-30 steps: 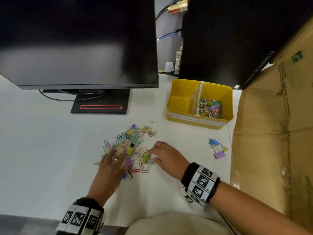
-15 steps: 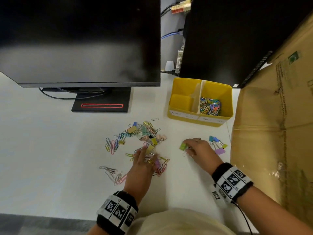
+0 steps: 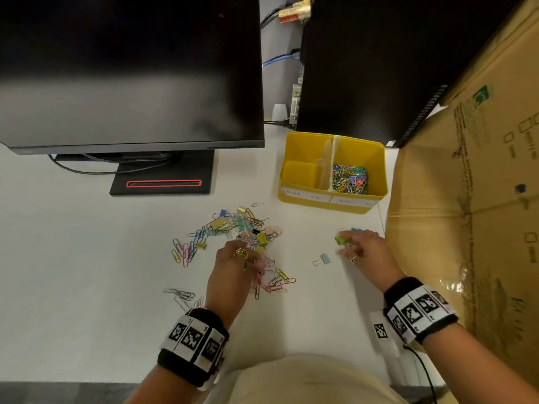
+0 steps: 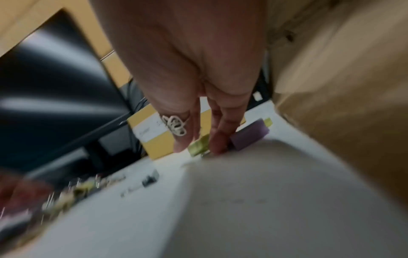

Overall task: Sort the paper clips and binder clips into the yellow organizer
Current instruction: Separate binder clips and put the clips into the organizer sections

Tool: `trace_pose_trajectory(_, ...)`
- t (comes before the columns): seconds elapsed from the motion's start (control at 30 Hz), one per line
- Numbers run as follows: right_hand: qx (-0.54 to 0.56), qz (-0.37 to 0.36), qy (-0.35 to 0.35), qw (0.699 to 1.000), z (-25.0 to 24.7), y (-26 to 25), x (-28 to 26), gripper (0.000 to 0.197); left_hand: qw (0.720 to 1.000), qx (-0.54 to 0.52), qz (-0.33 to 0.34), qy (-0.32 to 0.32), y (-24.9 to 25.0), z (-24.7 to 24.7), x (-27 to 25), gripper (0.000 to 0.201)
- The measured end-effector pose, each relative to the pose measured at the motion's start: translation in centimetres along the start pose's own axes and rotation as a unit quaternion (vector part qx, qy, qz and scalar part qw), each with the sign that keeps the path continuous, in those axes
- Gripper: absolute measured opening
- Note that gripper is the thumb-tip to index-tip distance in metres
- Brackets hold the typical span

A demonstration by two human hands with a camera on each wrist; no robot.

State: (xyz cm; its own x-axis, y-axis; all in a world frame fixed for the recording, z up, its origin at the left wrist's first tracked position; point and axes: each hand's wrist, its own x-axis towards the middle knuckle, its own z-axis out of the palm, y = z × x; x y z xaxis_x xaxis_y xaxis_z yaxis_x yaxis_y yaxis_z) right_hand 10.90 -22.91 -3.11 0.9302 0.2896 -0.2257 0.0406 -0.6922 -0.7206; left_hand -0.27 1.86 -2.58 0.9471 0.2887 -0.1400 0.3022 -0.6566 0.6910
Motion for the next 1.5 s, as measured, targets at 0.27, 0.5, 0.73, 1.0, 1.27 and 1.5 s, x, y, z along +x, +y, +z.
trace_pose_trajectory(0.27,-0.244,-0.141,-0.004,0.959,2.5,-1.6,-0.8,0.021,0.955,-0.279,-0.1,0.015,0.1,-2.8,-0.3,0.021)
trace_pose_trajectory(0.5,-0.238,-0.075,-0.001,0.968,3.0,-3.2,0.0,0.026,0.875,-0.428,-0.219,-0.046,-0.2,-4.4,-0.7,0.031)
trace_pose_trajectory(0.73,0.133,-0.099,-0.169,0.972,5.1,-11.4,-1.3,0.023,0.84,-0.487,-0.212,-0.113,0.9,-4.4,-0.7,0.029)
trace_pose_trajectory(1.0,0.093,-0.135,-0.16,0.973,5.6,-12.5,-1.1,0.012,0.921,-0.364,-0.129,-0.058,2.3,-4.2,-1.1,0.022)
trace_pose_trajectory(1.27,0.327,-0.021,-0.118,0.937,3.7,-12.5,-2.1,0.025,0.947,-0.319,-0.001,-0.04,3.3,-5.4,-2.0,0.042)
trace_pose_trajectory(1.5,0.512,0.068,-0.172,0.839,2.4,-13.5,-2.8,0.034,0.964,-0.26,0.046,-0.027,3.6,-5.6,-2.7,0.028)
